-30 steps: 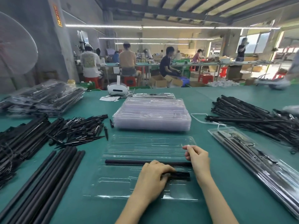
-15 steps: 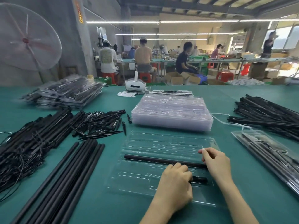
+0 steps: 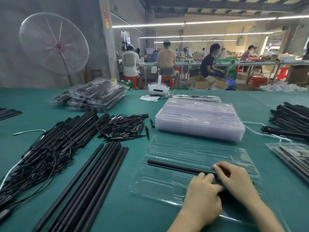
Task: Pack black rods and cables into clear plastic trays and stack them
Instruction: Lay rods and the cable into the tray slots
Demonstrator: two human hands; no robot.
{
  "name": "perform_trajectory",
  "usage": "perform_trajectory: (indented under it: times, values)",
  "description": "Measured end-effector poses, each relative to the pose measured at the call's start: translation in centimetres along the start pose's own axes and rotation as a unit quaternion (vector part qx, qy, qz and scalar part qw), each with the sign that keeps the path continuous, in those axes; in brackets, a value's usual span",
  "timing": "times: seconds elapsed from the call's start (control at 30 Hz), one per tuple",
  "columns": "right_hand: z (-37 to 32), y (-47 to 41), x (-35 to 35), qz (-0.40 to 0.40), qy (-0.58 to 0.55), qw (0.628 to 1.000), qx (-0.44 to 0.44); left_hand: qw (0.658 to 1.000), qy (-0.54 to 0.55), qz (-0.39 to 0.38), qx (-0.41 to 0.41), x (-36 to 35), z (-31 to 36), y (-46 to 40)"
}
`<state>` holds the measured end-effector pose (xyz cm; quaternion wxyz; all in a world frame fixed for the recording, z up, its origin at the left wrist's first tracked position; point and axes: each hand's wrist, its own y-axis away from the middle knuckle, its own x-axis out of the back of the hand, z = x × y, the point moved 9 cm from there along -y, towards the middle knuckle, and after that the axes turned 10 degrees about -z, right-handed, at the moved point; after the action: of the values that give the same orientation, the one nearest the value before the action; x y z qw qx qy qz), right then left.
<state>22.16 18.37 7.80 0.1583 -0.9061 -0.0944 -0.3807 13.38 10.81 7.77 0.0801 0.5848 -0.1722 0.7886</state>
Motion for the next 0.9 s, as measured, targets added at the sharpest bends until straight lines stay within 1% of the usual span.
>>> perform_trajectory:
  times: [0.07, 0.1, 0.13, 0.2, 0.27, 0.3, 0.37, 0.43, 0.5, 0.6, 0.67, 0.73, 0.77, 0.83, 0.9]
  values:
    - [-1.5, 0.1, -1.7, -0.072, 0.007, 0.996, 0.05, 0.988, 0.144, -0.028, 0.038, 0.0, -1.8, -0.6]
    - [-2.1, 0.2, -2.2, -0.096, 0.014, 0.993, 0.069, 0.98, 0.192, -0.024, 0.056, 0.2, -2.6, -0.8]
    - [-2.5, 0.2, -2.5, -0.108, 0.018, 0.991, 0.083, 0.971, 0.229, -0.018, 0.07, 0.4, -3.4, -0.9]
    - [-2.9, 0.3, -2.8, -0.117, 0.041, 0.987, 0.103, 0.963, 0.252, 0.002, 0.097, 1.4, -5.1, -0.8]
    - [-3.4, 0.5, -3.1, -0.123, 0.088, 0.981, 0.121, 0.964, 0.232, 0.031, 0.125, 3.0, -7.7, -0.5]
    - [-3.7, 0.6, -3.2, -0.123, 0.104, 0.979, 0.126, 0.967, 0.205, 0.053, 0.141, 4.4, -9.5, -0.3]
    - [-4.1, 0.7, -3.5, -0.119, 0.126, 0.976, 0.132, 0.972, 0.131, 0.091, 0.175, 7.7, -13.8, 0.2]
    - [-4.6, 0.8, -4.1, -0.124, 0.14, 0.973, 0.134, 0.966, 0.044, 0.099, 0.235, 10.8, -19.3, 1.5]
    - [-4.9, 0.9, -4.4, -0.13, 0.144, 0.972, 0.135, 0.941, -0.035, 0.081, 0.327, 13.1, -25.5, 4.0]
    - [-5.1, 1.0, -4.5, -0.125, 0.146, 0.971, 0.14, 0.884, -0.094, 0.038, 0.456, 14.4, -33.6, 9.8]
    - [-5.3, 0.9, -4.4, -0.119, 0.146, 0.972, 0.137, 0.853, -0.116, 0.015, 0.509, 14.7, -37.5, 13.1]
    - [-5.6, 0.8, -4.3, -0.118, 0.144, 0.974, 0.127, 0.832, -0.125, -0.004, 0.54, 14.8, -40.2, 15.5]
    - [-6.0, 0.9, -4.3, -0.119, 0.141, 0.975, 0.125, 0.827, -0.123, -0.012, 0.549, 14.8, -41.3, 16.2]
    - [-6.4, 0.9, -4.2, -0.113, 0.14, 0.976, 0.123, 0.826, -0.1, -0.014, 0.555, 14.8, -42.8, 16.7]
    - [-6.6, 0.8, -3.8, -0.07, 0.177, 0.974, 0.12, 0.833, -0.051, 0.004, 0.551, 15.0, -43.9, 16.2]
